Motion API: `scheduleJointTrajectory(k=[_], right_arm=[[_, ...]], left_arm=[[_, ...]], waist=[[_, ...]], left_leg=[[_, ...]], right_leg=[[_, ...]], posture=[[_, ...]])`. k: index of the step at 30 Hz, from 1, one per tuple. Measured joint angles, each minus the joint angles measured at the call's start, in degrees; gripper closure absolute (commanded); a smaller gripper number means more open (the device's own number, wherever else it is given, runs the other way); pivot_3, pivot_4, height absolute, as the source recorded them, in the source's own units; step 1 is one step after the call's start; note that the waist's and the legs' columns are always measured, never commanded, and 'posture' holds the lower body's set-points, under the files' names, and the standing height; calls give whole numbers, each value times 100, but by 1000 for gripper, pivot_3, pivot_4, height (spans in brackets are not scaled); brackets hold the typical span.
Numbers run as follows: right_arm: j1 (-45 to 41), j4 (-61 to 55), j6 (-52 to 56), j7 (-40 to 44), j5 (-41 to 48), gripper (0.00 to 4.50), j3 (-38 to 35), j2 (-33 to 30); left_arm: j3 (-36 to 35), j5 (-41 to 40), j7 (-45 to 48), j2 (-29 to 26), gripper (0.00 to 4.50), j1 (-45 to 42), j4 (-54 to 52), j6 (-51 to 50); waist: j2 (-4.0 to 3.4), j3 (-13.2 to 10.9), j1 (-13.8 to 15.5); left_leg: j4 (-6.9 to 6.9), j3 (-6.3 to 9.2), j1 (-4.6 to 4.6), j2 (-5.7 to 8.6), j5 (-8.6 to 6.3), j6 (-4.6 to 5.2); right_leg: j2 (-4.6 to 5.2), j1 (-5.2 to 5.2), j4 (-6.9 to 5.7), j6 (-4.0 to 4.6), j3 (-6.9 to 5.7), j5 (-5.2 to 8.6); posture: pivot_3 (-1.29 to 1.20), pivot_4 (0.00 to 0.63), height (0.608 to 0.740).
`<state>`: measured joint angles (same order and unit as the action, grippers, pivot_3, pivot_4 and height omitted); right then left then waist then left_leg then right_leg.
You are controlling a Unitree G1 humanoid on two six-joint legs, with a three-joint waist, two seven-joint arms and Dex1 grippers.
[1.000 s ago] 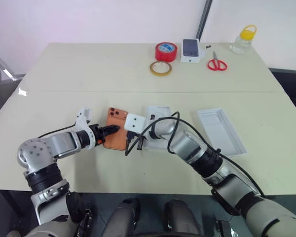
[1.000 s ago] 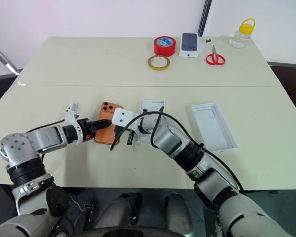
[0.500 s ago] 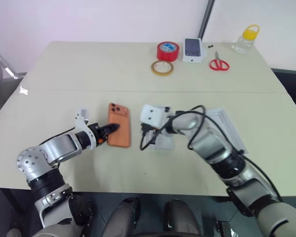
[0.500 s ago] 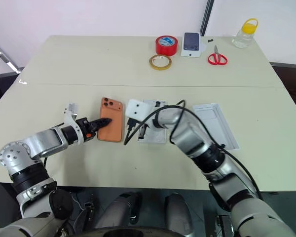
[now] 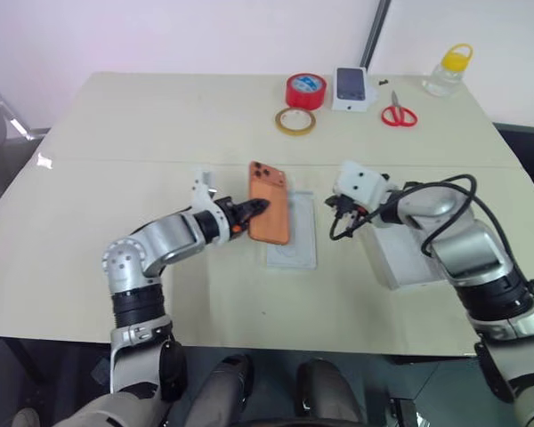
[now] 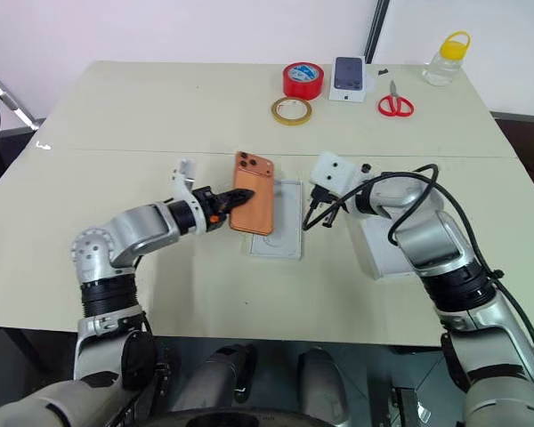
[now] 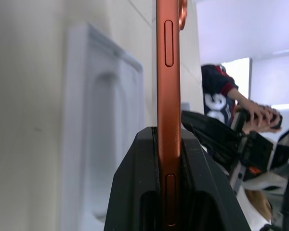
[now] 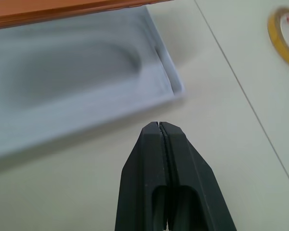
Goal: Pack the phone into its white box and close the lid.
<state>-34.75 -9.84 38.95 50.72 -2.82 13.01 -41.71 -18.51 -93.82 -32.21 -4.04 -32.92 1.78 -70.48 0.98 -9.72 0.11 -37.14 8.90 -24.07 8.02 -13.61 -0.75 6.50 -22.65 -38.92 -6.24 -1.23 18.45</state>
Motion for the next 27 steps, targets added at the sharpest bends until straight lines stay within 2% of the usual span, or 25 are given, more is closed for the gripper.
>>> scheduleJointTrajectory(k=[11,17,20,27], right_arm=[[500,-139,-59,-11,112,4500,-214,-438],[502,-139,-63,-26,144,4500,-271,-447],[528,-155,-126,19,199,4500,-272,-447],[749,-368,-279,231,606,4500,-425,-445]], left_arm=[[733,203,92,39,4468,36,130,432],[872,199,183,-68,1697,70,153,462],[897,201,247,-125,78,70,153,459],[1094,204,525,-442,78,69,103,351]], waist=[[2,-1,52],[2,-1,52],[2,-1,56],[2,-1,52]], left_leg=[[0,-50,0,-5,-1,4],[1,-65,1,-11,-2,5],[1,-68,1,-11,-2,6],[1,-70,1,-12,-2,6]], right_leg=[[-3,-22,-13,-1,48,1],[-7,-29,-19,-1,62,1],[-7,-30,-19,-2,64,1],[-8,-33,-20,-2,68,0]], posture=[[0,150,740],[0,150,740],[0,150,740],[0,150,740]])
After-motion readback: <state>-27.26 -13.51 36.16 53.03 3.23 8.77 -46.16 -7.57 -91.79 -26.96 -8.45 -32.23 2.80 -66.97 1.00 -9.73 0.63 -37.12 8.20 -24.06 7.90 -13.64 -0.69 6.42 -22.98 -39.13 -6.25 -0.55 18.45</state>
